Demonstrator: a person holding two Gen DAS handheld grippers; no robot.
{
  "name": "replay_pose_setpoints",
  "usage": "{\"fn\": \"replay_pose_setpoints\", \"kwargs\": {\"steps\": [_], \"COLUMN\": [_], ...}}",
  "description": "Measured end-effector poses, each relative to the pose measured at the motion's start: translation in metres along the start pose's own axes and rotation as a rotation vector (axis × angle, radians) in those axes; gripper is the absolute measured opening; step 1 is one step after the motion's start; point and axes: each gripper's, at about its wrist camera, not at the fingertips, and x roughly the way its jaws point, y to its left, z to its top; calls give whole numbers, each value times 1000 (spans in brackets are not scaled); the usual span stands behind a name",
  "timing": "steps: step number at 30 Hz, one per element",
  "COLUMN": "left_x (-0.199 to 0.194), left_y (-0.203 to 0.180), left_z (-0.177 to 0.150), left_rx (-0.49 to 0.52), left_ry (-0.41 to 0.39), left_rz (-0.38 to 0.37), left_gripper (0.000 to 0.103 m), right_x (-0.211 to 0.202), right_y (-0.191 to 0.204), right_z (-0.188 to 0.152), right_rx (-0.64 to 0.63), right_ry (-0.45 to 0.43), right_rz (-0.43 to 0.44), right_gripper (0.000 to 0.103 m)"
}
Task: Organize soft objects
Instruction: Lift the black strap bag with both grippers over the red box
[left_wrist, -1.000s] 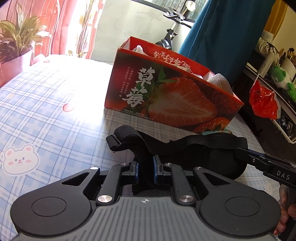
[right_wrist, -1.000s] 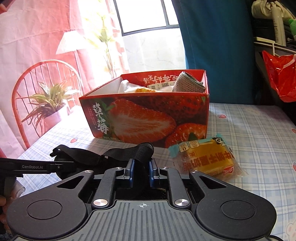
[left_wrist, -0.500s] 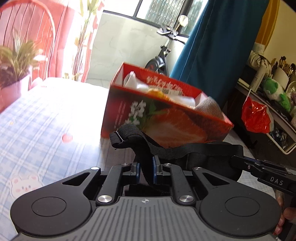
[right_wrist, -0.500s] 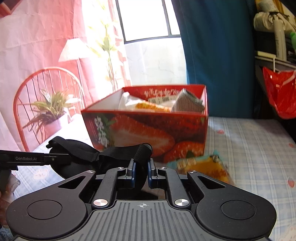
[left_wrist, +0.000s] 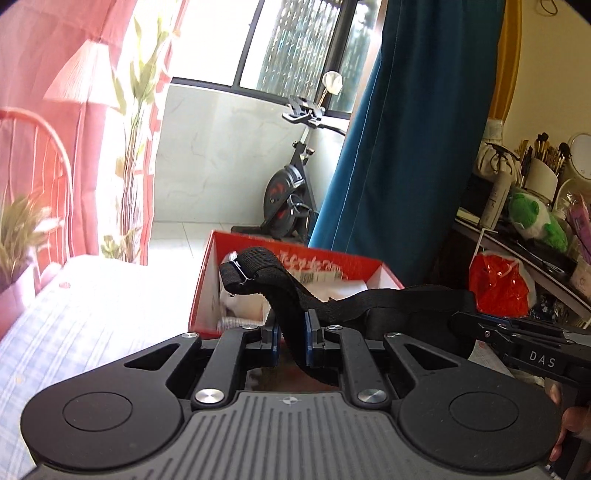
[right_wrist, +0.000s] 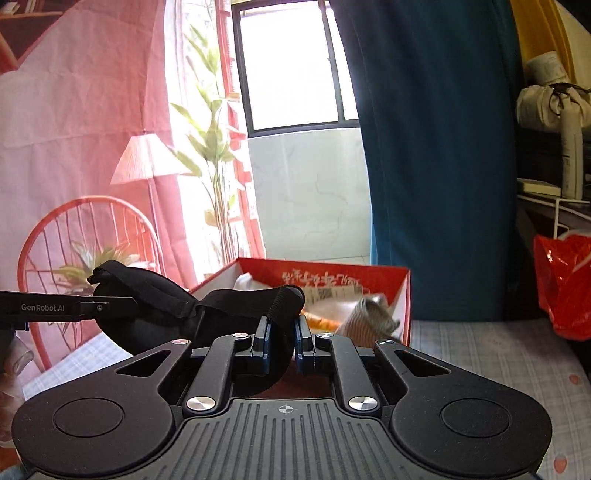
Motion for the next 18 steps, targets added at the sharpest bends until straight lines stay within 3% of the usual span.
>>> {"fn": "replay_pose_setpoints", "kwargs": {"steps": [7, 18], "left_x": [31, 94], "left_y": [-7, -2], "left_z": [28, 47], "left_rx": [44, 23], "left_ry": [-14, 56], "left_rz": [-1, -6], "left_gripper": [14, 14], "right_x": [23, 86], "right_y": [-20, -38], "right_z": [26, 55], "right_rx": [-5, -25], "right_ry": [-5, 19], "right_rz": [-25, -79], "right_gripper": [11, 11]}}
